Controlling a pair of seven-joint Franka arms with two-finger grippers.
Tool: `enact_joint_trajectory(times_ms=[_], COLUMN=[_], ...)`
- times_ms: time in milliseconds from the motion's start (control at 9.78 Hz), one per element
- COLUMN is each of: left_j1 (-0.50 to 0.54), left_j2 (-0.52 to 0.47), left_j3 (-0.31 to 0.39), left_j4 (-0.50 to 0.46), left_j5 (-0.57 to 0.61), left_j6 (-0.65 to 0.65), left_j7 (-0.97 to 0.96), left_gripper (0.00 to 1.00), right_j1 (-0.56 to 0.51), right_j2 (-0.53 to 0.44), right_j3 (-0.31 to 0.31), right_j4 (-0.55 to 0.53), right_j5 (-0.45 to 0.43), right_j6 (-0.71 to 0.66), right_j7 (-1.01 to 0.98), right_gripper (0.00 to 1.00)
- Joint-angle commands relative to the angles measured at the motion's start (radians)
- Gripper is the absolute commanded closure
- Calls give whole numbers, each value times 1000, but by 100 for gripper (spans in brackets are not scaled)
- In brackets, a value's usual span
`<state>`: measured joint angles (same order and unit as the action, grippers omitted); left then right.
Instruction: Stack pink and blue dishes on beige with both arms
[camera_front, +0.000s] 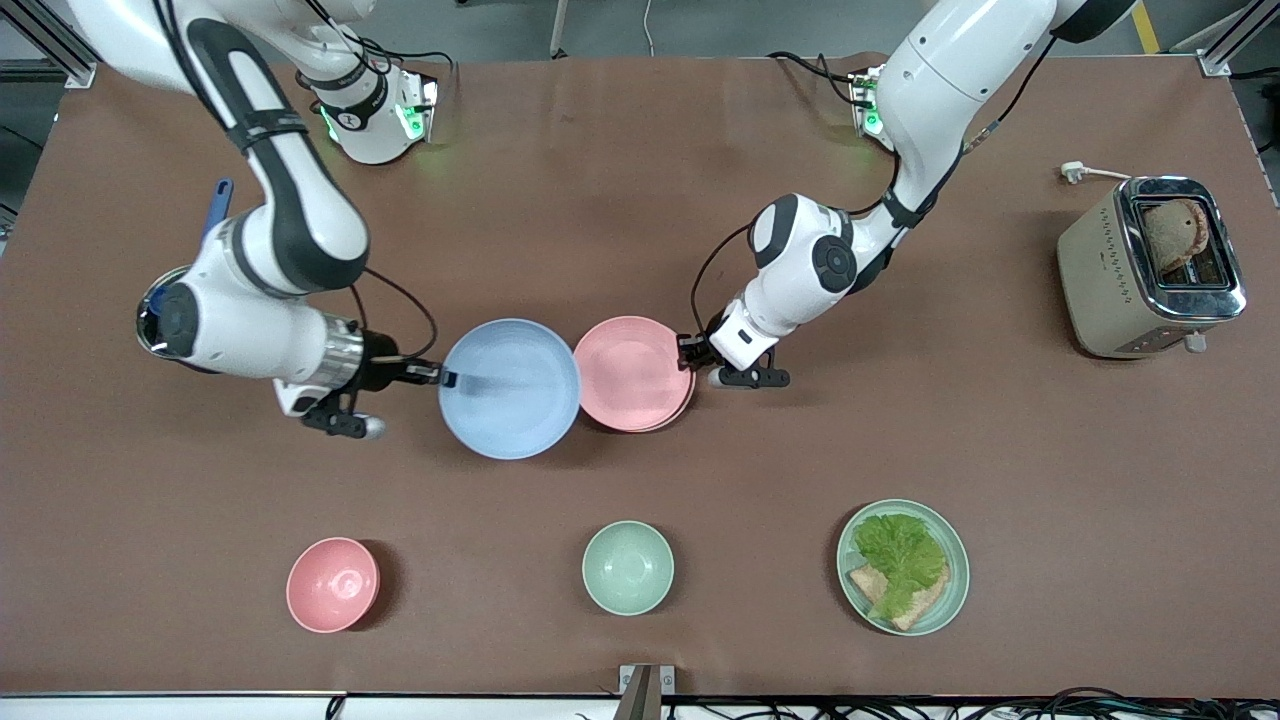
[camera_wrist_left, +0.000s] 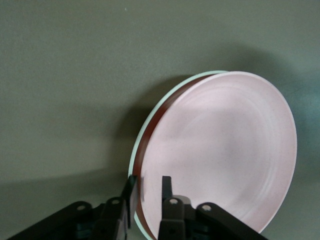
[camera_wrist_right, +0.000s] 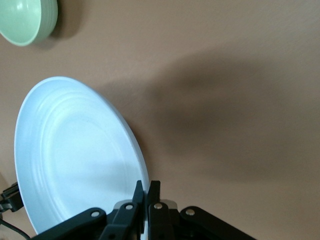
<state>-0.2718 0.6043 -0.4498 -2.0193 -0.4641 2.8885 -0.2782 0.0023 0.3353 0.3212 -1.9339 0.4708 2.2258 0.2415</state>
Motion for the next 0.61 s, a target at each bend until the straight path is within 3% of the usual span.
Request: enact_joint_trajectory(times_ms=[0,102,307,511], left_j1=[49,78,83,88], left_j2=[-46,-92,-231,-308], left_j3=[2,3,92,195], left_j4=[-27,-45,-105,-98], left_j5=[62,102,108,111], left_j6=[-8,-30,-110,-312], left_j7=[-1,11,71,137], left_gripper=[0,0,0,0], right_j1=[16,36,102,181], right_j2=[-39,-36,5,63], right_j3=[48,74,84,84], right_j4=[-94,-106,-144,-149], right_j5=[-14,-14,-14,-12], right_j6=[114,167,323,444], right_j7=[76,112,158,223], right_gripper=[99,99,98,98])
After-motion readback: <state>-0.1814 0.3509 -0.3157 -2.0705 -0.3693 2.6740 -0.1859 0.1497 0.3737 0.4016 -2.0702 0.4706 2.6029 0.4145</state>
